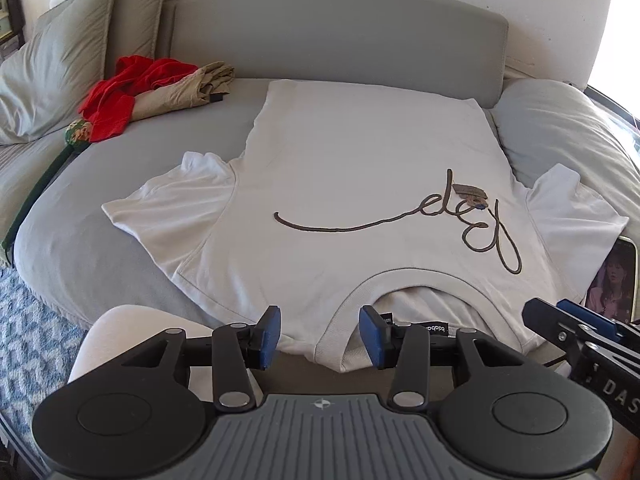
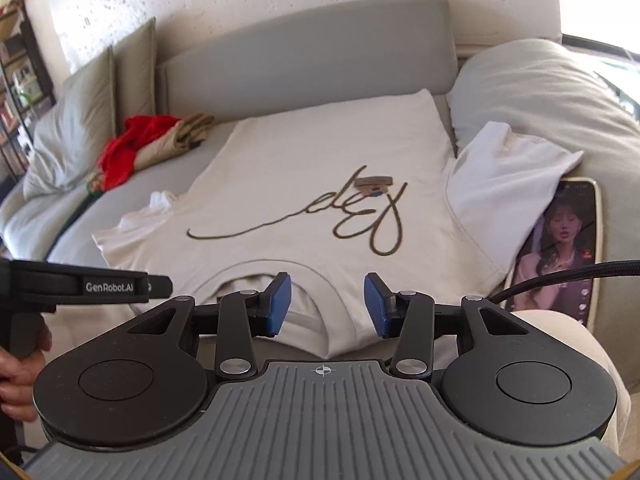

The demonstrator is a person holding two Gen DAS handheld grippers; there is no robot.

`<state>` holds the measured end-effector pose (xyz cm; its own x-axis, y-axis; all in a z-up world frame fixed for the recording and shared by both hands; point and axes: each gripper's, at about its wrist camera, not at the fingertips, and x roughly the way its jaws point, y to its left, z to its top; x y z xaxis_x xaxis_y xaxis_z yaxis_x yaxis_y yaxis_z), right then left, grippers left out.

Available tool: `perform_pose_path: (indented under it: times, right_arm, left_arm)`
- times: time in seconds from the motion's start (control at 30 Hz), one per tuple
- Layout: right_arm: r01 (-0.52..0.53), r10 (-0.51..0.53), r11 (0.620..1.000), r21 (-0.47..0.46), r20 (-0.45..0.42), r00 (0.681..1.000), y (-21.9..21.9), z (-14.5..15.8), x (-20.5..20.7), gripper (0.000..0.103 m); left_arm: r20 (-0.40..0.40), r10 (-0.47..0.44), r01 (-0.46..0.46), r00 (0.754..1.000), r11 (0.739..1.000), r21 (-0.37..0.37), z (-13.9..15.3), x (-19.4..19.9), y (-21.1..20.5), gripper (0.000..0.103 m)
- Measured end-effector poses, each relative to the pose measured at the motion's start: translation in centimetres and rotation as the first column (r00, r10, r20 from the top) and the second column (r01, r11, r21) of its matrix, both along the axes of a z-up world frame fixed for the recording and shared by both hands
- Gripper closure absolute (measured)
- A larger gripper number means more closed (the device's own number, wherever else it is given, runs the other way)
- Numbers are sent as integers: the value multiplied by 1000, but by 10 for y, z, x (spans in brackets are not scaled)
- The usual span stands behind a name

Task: Fold clothes

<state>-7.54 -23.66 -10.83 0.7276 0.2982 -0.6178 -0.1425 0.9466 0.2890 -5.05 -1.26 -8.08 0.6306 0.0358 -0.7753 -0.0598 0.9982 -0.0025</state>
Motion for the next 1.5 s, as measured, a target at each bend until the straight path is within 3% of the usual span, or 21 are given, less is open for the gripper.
perform_pose_path:
  times: [0.17,0.4,0.63,0.73,0.8,0.97,1.07,1.17,1.23,1.33,1.4,1.5]
  right_arm:
    - [-11,11,998,61,7,1000,-8,-7,11,55]
    - [45,-47,993,112,13,999,-15,-13,19,56]
    - [130,-129,991,-15,75,989,7,-11,14,57]
    - [157,-152,986,-62,79,985,14,-9,11,57]
    - [173,-164,980,-102,91,982,19,-4,5,57]
    - [224,-211,962,-153,101,972,23,9,-3,57]
    - [232,-222,961,-152,76,972,20,15,5,54]
    - [208,-211,963,-173,4,978,17,13,23,50]
    - [193,-208,962,-191,-62,976,16,3,40,53]
    - [179,-208,964,-197,-141,968,14,-7,56,54]
    - [178,-204,970,-165,-157,966,9,-5,53,54]
    - [183,-201,977,-105,-191,961,-3,2,43,55]
  left_arm:
    - [27,68,-68,997,998,2,10,-18,3,59]
    - [19,46,-47,999,998,44,10,-18,12,58]
    - [82,-97,98,992,995,-4,13,-2,20,58]
    - [108,-131,133,986,991,-17,4,18,23,44]
    - [115,-140,141,983,990,0,-7,38,24,42]
    - [60,-130,127,990,990,55,-35,90,26,42]
    - [21,-101,101,995,994,35,-39,98,29,41]
    - [10,-56,56,998,998,12,-28,81,34,41]
    - [27,38,-40,999,998,47,-16,51,36,39]
    - [55,210,-215,976,971,100,-5,-6,29,40]
    - [47,206,-211,977,967,144,2,-37,17,38]
    - [157,239,-264,958,950,169,25,-73,11,33]
